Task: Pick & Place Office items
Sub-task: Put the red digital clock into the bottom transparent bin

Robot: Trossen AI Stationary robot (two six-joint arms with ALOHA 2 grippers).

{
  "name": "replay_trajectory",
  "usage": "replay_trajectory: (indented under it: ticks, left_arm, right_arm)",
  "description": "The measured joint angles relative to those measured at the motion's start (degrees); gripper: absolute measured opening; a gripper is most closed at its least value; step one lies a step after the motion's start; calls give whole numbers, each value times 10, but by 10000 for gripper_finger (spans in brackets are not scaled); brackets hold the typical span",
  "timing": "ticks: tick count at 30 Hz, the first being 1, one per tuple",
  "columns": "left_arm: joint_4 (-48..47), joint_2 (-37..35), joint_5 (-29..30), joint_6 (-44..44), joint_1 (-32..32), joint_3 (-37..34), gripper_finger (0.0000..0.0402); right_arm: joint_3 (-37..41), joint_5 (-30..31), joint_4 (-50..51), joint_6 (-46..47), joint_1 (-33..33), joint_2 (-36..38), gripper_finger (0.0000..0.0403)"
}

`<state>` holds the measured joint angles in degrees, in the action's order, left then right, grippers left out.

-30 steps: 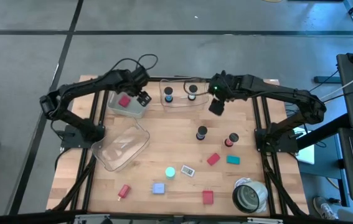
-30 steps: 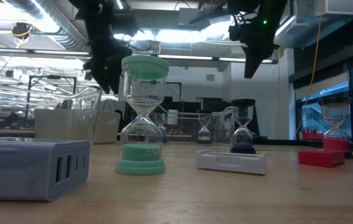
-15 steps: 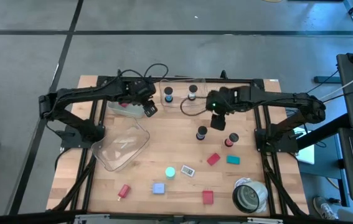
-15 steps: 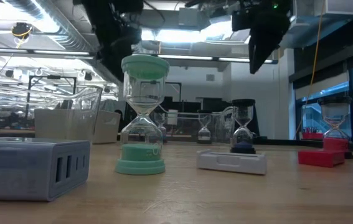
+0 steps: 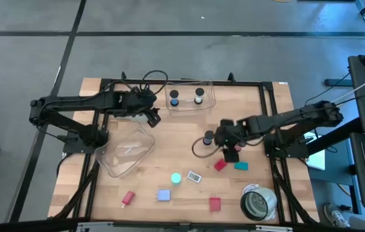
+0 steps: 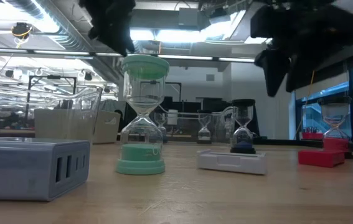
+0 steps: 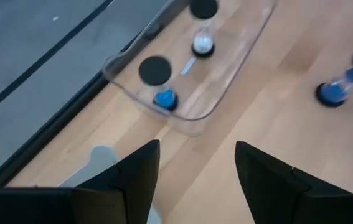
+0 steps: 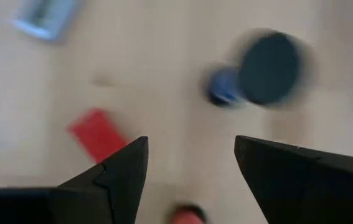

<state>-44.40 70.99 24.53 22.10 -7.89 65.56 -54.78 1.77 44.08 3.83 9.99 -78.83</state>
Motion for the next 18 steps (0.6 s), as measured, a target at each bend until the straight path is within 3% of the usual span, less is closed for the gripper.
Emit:
replay_trajectory:
  ticks: [3,8,18]
  left_arm:
    - [24,0,1,6,19,0,205]
    - [60,3,0,7,48,0,205]
    - [69,3,15,2,75,0,205]
  right_arm:
    - [40,-41,-72,-15,18,-3,242]
    - [92,-43,-158,-15,40,-6,242]
    - [117,-64,-192,-47,65,-29,242]
